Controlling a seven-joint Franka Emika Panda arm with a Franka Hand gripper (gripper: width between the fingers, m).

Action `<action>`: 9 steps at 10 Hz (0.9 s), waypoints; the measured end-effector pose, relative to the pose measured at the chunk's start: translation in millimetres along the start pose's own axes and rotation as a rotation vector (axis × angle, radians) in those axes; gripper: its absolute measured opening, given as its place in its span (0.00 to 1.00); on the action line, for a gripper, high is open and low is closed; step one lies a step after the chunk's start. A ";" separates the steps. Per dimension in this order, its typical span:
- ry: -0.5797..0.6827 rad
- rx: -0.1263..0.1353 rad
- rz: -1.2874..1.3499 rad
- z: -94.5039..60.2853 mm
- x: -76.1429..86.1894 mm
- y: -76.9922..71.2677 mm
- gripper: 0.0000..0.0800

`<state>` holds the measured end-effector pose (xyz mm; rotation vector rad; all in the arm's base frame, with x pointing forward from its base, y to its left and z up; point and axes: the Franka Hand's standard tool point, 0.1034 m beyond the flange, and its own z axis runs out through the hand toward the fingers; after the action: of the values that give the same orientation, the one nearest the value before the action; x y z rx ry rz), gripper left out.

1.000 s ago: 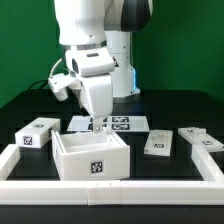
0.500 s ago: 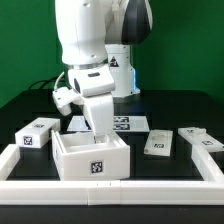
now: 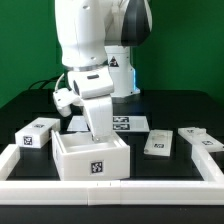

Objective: Assemble cabinet

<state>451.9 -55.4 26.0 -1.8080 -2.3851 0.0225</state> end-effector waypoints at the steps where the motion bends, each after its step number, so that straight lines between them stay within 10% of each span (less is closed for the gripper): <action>1: 0.000 0.000 0.001 0.0 -0.2 -0.1 0.49; 3: 0.000 0.000 0.002 0.0 -0.5 -0.3 0.10; 9: -0.004 -0.010 0.004 -1.1 -2.2 1.5 0.05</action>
Offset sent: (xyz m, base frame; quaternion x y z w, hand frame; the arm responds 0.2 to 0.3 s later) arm 0.0000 0.0000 0.0000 0.0000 0.0000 0.0000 1.0000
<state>454.0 -57.2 26.8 -1.8190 -2.3884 0.0150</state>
